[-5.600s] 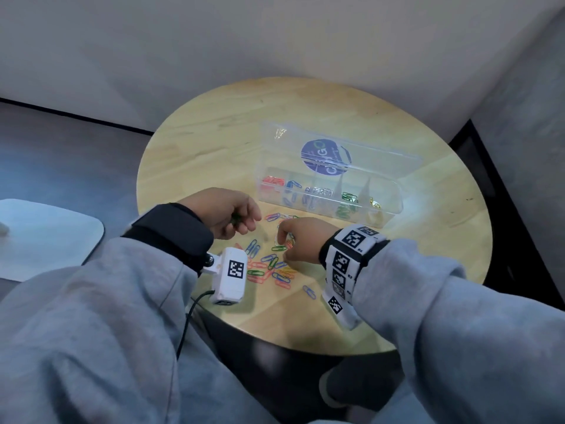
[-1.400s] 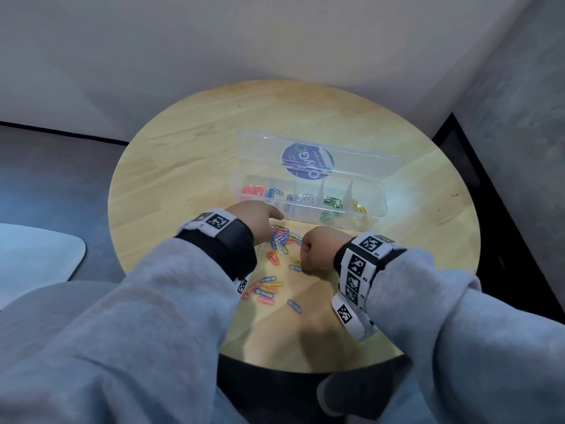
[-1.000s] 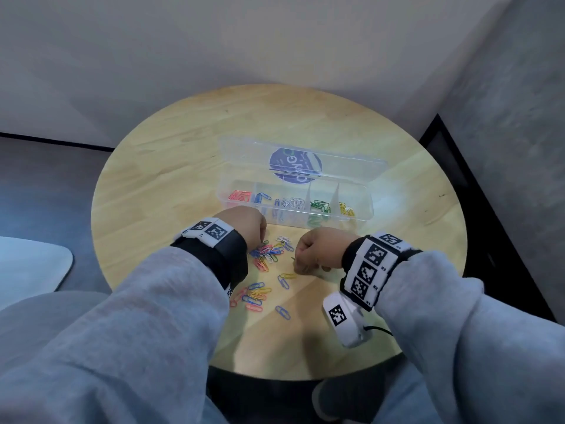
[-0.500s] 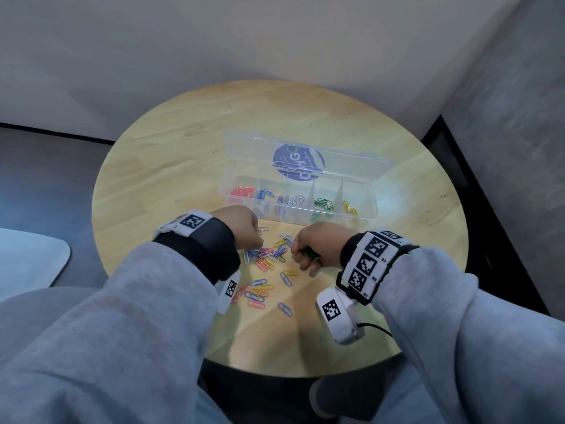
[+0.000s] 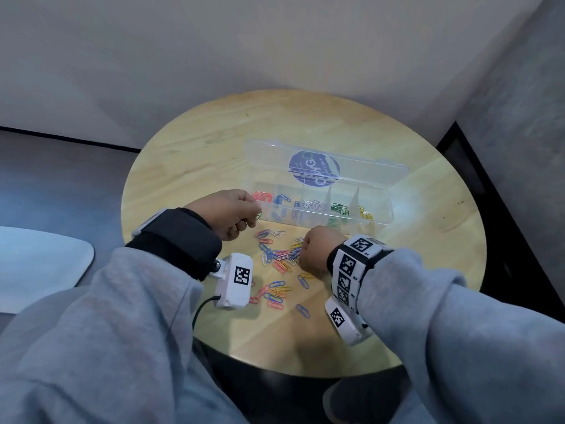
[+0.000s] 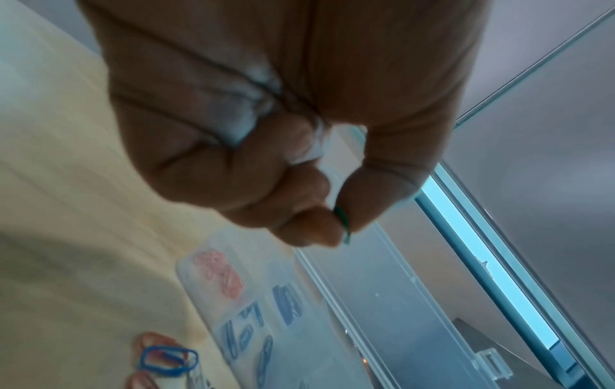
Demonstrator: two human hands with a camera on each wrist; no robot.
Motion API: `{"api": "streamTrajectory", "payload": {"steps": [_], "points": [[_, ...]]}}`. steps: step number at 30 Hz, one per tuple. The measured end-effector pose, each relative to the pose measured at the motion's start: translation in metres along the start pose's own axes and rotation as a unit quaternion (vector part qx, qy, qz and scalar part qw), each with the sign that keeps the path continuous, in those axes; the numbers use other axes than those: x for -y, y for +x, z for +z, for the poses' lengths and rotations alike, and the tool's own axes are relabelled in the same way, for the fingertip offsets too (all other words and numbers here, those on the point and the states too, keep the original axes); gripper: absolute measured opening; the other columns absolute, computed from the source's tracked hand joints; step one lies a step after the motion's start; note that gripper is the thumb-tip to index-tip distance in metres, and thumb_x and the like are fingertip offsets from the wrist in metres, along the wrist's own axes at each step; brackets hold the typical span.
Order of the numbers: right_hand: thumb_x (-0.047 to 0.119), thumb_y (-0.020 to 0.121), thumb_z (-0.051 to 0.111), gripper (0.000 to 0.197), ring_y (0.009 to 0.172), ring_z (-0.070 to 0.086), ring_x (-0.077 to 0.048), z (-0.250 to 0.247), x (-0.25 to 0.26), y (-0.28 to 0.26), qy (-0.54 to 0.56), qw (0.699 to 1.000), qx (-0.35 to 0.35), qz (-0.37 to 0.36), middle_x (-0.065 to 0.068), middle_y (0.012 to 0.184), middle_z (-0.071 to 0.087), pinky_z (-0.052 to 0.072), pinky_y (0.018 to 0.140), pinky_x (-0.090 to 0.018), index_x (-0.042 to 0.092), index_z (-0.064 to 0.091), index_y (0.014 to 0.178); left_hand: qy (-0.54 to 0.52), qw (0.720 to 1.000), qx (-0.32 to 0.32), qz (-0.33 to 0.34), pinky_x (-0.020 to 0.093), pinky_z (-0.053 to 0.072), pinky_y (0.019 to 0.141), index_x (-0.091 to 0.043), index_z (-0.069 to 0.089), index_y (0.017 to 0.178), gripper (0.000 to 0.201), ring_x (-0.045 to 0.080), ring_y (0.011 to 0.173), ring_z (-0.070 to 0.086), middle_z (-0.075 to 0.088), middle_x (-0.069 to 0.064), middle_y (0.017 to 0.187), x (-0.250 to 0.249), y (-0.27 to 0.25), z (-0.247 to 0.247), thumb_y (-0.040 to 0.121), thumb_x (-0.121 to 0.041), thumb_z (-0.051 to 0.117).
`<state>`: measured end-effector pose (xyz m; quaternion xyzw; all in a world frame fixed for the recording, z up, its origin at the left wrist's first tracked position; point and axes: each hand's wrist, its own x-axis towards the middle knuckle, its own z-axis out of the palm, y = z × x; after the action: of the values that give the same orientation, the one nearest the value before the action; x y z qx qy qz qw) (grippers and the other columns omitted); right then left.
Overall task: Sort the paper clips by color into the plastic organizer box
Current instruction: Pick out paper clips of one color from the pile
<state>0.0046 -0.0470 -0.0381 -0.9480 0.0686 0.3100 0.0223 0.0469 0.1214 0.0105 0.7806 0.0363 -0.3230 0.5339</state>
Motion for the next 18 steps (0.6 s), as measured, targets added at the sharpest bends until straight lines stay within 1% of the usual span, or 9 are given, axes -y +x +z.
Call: {"api": "streamTrajectory", "payload": {"steps": [3,5,7,8,9,10,12,15,18], "points": [[0.018,0.089,0.042,0.018,0.063,0.044,-0.017,0.0016,0.0001,0.0008,-0.009,1.000,0.003,0.001,-0.001,0.072,0.043,0.041,0.061,-0.019,0.015,0.052,0.074,-0.025,1.000,-0.005,-0.007,0.010,0.025,0.035,-0.018,0.052,0.078,0.028,0.011,0.050,0.033,0.042,0.003,0.062,-0.0015,-0.0005,0.0019,0.088,0.003,0.036],[0.019,0.087,0.045,0.015,0.070,0.048,-0.021,0.0034,-0.0010,-0.0008,0.016,1.000,-0.012,0.000,-0.003,0.077,0.048,0.047,0.069,-0.024,0.015,0.057,0.079,-0.031,0.999,-0.005,-0.009,0.010,0.025,0.035,-0.018,0.055,0.078,0.033,0.012,0.049,0.035,0.041,0.002,0.060,-0.0009,-0.0002,0.0023,0.085,0.006,0.033],[0.021,0.085,0.045,0.014,0.071,0.048,-0.023,0.0036,0.0002,-0.0039,0.049,0.999,-0.023,-0.003,-0.004,0.078,0.049,0.046,0.069,-0.028,0.015,0.055,0.077,-0.035,0.999,-0.007,-0.011,0.011,0.025,0.035,-0.018,0.056,0.077,0.035,0.013,0.048,0.035,0.040,0.002,0.060,-0.0010,-0.0003,0.0031,0.083,0.007,0.032],[0.022,0.085,0.045,0.016,0.073,0.049,-0.024,0.0041,0.0009,-0.0037,0.053,0.998,-0.029,-0.006,-0.005,0.079,0.051,0.047,0.073,-0.032,0.014,0.055,0.076,-0.041,0.999,-0.009,-0.012,0.011,0.025,0.035,-0.018,0.056,0.076,0.035,0.012,0.048,0.035,0.039,0.002,0.060,-0.0015,-0.0008,0.0037,0.083,0.007,0.031],[0.023,0.085,0.045,0.019,0.076,0.052,-0.026,0.0040,0.0013,-0.0027,0.050,0.998,-0.032,-0.008,-0.006,0.082,0.054,0.049,0.078,-0.035,0.012,0.059,0.080,-0.049,0.999,-0.011,-0.014,0.011,0.023,0.036,-0.017,0.056,0.075,0.036,0.012,0.048,0.034,0.039,0.002,0.060,-0.0022,-0.0014,0.0041,0.082,0.007,0.030],[0.023,0.086,0.046,0.021,0.079,0.054,-0.026,0.0035,0.0020,-0.0022,0.047,0.998,-0.035,-0.015,-0.007,0.085,0.056,0.049,0.080,-0.034,0.010,0.063,0.085,-0.061,0.998,-0.013,-0.017,0.010,0.022,0.036,-0.017,0.055,0.075,0.035,0.012,0.048,0.034,0.038,0.002,0.061,-0.0029,-0.0020,0.0044,0.082,0.006,0.029],[0.020,0.086,0.050,0.016,0.077,0.051,-0.023,0.0030,0.0028,-0.0002,0.056,0.997,-0.038,-0.029,-0.006,0.083,0.054,0.044,0.070,-0.027,0.011,0.063,0.086,-0.093,0.995,-0.018,-0.022,0.010,0.021,0.035,-0.016,0.054,0.075,0.034,0.010,0.047,0.032,0.038,0.002,0.062,-0.0037,-0.0029,0.0040,0.083,0.005,0.029],[0.020,0.086,0.048,0.008,0.074,0.046,-0.023,0.0032,0.0033,0.0018,0.032,0.998,-0.033,-0.035,-0.003,0.072,0.045,0.039,0.064,-0.025,0.015,0.053,0.082,-0.149,0.988,-0.027,-0.030,0.009,0.024,0.034,-0.014,0.054,0.074,0.028,0.008,0.041,0.034,0.039,0.001,0.063,-0.0019,-0.0026,0.0008,0.084,0.000,0.031],[0.019,0.087,0.044,0.010,0.068,0.042,-0.020,0.0045,0.0042,0.0007,0.000,0.999,-0.019,-0.030,0.000,0.066,0.037,0.036,0.058,-0.023,0.015,0.049,0.079,-0.178,0.983,-0.039,-0.036,0.009,0.027,0.033,-0.013,0.053,0.076,0.024,0.006,0.039,0.037,0.041,0.001,0.063,0.0009,-0.0016,-0.0003,0.086,-0.002,0.034]]}}
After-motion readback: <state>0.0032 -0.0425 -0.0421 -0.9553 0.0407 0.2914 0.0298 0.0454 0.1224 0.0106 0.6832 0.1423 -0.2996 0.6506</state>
